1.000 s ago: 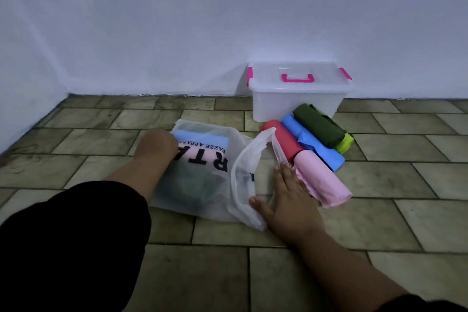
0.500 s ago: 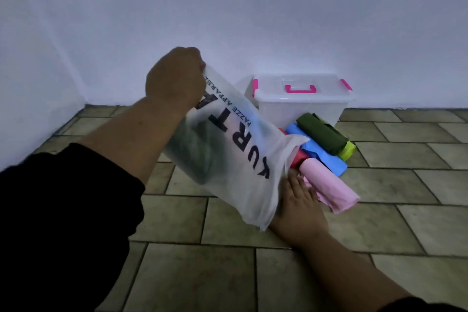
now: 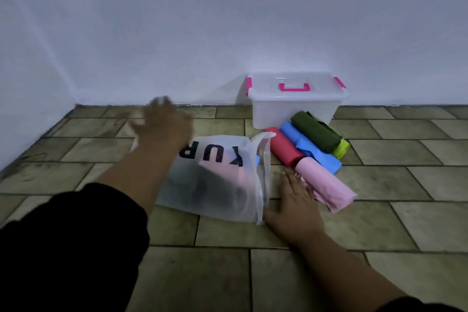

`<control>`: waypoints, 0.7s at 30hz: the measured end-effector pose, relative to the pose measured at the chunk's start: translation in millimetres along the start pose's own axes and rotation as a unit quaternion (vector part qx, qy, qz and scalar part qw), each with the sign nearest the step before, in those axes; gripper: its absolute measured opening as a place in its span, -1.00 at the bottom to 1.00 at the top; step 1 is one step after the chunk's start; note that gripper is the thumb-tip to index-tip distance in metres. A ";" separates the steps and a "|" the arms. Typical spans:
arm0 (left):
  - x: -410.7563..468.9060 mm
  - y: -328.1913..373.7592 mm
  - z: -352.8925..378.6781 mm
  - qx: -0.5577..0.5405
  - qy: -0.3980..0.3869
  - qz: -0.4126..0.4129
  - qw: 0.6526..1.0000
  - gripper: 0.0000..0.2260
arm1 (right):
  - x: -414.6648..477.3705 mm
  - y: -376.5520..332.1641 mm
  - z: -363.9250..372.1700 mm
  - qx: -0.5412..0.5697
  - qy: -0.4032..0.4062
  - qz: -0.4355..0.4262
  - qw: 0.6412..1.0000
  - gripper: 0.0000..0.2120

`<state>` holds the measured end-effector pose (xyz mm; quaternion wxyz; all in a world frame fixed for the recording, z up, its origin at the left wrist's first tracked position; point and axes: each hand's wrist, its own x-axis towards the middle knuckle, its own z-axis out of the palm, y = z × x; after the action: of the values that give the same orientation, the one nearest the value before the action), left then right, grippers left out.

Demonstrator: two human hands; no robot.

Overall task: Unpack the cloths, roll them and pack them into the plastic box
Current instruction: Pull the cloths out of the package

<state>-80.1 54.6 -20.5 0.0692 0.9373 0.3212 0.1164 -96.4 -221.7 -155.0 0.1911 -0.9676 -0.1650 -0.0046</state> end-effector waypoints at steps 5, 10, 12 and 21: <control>-82.5 80.5 32.8 -0.006 -0.101 0.272 0.957 -0.11 | -0.7 0.9 1.3 0.003 0.008 -0.008 1.000 -0.09; -59.2 44.0 55.9 0.052 -0.147 0.200 0.967 -0.31 | -1.4 0.5 0.5 0.019 0.015 -0.005 1.000 -0.12; -47.1 20.3 61.5 0.015 -0.172 0.199 0.965 -0.34 | -1.0 -1.4 -2.9 0.029 0.017 -0.006 0.999 -0.12; -46.3 -2.8 80.3 -0.137 -0.186 0.188 0.955 -0.34 | 36.4 -55.5 -22.9 0.102 -0.036 -0.165 0.980 -0.38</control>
<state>-96.1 23.8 -106.5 0.2325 0.9673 0.1016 -0.0066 -78.6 -170.2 -110.6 0.2795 -0.9020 -0.3286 0.0157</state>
